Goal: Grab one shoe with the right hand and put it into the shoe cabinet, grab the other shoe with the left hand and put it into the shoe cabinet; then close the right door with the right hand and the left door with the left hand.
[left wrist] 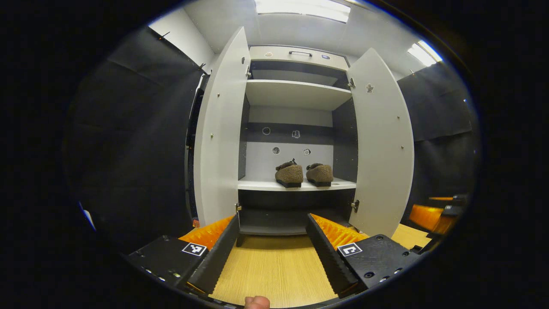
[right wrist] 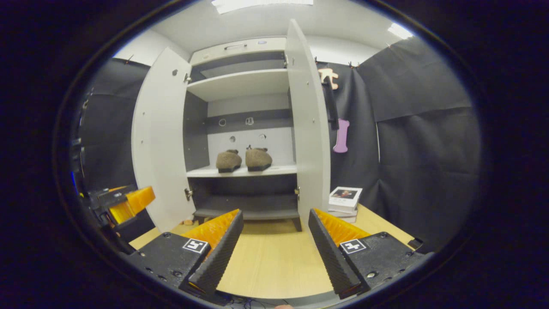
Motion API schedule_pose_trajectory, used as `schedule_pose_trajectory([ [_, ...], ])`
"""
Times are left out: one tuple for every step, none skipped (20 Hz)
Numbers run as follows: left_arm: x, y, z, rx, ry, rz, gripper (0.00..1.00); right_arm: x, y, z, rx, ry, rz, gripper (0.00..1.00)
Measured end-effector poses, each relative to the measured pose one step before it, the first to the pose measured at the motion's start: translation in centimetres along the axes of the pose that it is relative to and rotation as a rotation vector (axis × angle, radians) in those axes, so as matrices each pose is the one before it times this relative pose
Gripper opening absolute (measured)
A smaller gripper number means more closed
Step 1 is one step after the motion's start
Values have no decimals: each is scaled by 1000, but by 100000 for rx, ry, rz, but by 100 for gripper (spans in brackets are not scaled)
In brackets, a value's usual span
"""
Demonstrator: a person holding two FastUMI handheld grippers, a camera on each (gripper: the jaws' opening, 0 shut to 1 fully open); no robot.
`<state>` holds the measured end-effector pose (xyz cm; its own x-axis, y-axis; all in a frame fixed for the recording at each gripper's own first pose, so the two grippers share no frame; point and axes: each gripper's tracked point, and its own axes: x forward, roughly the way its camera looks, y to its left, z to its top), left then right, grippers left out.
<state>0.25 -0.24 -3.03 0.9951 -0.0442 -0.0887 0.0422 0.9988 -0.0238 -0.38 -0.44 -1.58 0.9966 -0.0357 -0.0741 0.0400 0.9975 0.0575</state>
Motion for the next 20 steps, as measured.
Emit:
schedule_pose_trajectory([
  [-262, -149, -122, -477, 173, -775, 95, 427, -1548, 2376, 1069, -4347, -1335, 96],
  [-288, 77, -60, 4, -113, -100, 95, 711, -1811, 2657, 911, -4181, -1542, 97],
  [-227, 60, 60, 350, -241, -118, 95, 816, -2031, 2231, 799, -3077, -1827, 97],
  [-319, -13, -188, 763, 265, -138, 95, 1028, -2271, 2308, 994, -3023, -3111, 98],
  [-261, 137, -29, 645, 35, 208, 95, 1145, -1640, 1919, 715, -2004, -1666, 97],
  [-174, 135, 89, 210, -200, -20, 95, 1244, -1186, 1452, 297, -1314, -1134, 97],
  [-49, 157, 31, -302, -63, 78, 95, 1532, -1558, 1393, 222, -1238, -2345, 97],
  [2, 213, -98, -451, 412, -169, 95, 1726, -975, 1173, -231, -683, -983, 100],
  [-125, 118, 27, -473, -252, 213, 95, 1571, -437, 879, -1088, -135, 353, 100],
  [104, 229, 97, -375, -50, 362, 95, 1420, -441, 464, -1222, -279, -871, 96],
  [-53, 147, -90, -305, 241, 579, 95, 1198, -474, 105, -1535, 1247, -1693, 100],
  [75, 126, -74, -145, 211, 285, 95, 1196, -3, -123, -1426, 1414, -1038, 100],
  [58, 167, -111, 143, 278, 310, 95, 796, 234, -55, -594, 1303, -229, 100],
  [165, 282, -133, 202, 186, 829, 95, 616, 225, 22, -315, 1019, 223, 100],
  [-46, 124, -212, 266, 478, 404, 95, 460, 272, 10, -439, 242, 138, 100],
  [-45, 8, -173, 296, 365, 188, 95, 341, -439, 163, -1471, -274, -761, 100],
  [-17, 11, -275, 458, 782, -48, 95, 352, -84, 288, -859, -717, -279, 97],
  [122, -51, -173, 306, 586, -101, 95, 546, 32, 306, -726, -1372, 457, 100],
  [-45, -48, 49, 83, -150, -86, 95, 426, 147, 106, -472, -652, 574, 97],
  [72, -106, 61, 38, -281, -513, 95, 109, 491, -254, -462, 933, 1979, 100],
])
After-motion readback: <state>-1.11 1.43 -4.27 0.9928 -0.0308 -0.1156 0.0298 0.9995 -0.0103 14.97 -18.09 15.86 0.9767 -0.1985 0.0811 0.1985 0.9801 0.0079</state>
